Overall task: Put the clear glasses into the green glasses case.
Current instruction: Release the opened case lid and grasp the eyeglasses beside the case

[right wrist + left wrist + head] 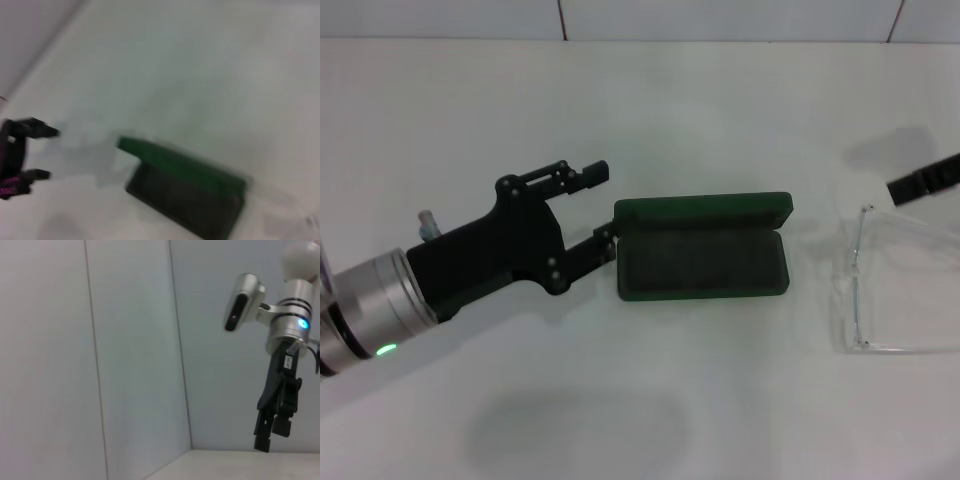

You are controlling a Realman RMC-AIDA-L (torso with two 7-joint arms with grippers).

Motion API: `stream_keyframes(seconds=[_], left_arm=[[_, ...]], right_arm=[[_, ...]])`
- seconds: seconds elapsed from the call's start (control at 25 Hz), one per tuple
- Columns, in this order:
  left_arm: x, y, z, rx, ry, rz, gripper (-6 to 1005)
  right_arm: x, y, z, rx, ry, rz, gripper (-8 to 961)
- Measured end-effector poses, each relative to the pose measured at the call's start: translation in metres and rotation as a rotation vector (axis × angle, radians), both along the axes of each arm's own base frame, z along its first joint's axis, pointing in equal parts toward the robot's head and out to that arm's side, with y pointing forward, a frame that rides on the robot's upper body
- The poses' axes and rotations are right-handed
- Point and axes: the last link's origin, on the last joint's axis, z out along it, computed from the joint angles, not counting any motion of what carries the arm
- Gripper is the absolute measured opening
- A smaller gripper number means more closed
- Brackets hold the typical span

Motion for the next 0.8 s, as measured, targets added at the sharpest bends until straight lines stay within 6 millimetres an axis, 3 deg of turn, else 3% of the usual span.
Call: stream_keyframes(seconds=[0.32, 0.8], left_arm=[[0.002, -0.001, -0.009, -0.043, 0.038, -0.030, 532], [0.012, 0.010, -0.023, -0.087, 0.067, -0.049, 533]], right_arm=[[-0.003, 0.008, -0.006, -0.069, -0.159, -0.194, 780], [-0.005, 0.019, -0.068, -0.139, -0.304, -0.234, 774]])
